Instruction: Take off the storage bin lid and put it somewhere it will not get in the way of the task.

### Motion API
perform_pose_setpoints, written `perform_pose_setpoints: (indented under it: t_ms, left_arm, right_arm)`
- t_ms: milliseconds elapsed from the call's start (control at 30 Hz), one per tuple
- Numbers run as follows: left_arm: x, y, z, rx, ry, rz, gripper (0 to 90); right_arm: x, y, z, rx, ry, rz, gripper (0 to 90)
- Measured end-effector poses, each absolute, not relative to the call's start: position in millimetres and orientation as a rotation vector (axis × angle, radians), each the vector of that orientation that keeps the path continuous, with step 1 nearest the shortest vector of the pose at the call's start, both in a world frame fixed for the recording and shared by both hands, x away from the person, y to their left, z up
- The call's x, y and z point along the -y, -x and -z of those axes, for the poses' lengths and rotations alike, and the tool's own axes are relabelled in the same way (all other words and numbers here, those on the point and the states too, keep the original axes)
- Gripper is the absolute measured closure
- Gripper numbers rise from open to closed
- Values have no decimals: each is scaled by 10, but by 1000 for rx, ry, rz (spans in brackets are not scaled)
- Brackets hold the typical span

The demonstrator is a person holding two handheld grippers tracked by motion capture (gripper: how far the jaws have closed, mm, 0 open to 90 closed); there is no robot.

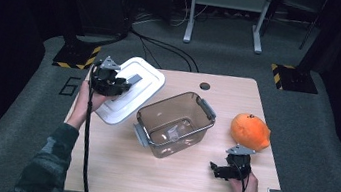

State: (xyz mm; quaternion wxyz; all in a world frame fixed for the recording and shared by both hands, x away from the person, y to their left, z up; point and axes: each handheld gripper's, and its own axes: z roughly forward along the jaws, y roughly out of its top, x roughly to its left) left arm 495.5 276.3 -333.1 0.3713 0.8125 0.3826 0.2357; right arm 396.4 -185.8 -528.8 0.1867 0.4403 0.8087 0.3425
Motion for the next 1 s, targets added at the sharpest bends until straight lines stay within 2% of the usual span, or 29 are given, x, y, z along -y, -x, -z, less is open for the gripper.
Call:
perform_pose_setpoints:
  t_ms: [433, 533, 1000]
  left_arm:
    - [-3124, -5031, 3468, -1116, -2046, -619, 664]
    - [-3214, -5043, 3540, -1162, -2004, -650, 664]
    - [-3468, -5147, 3922, -1359, -1926, -629, 664]
  right_arm:
    - [1858, -3964, 5289, -2277, -1240, -965, 32]
    - [1860, -3966, 5288, -2277, -1236, -964, 33]
    - [1863, -3967, 5289, -2276, -1236, -964, 34]
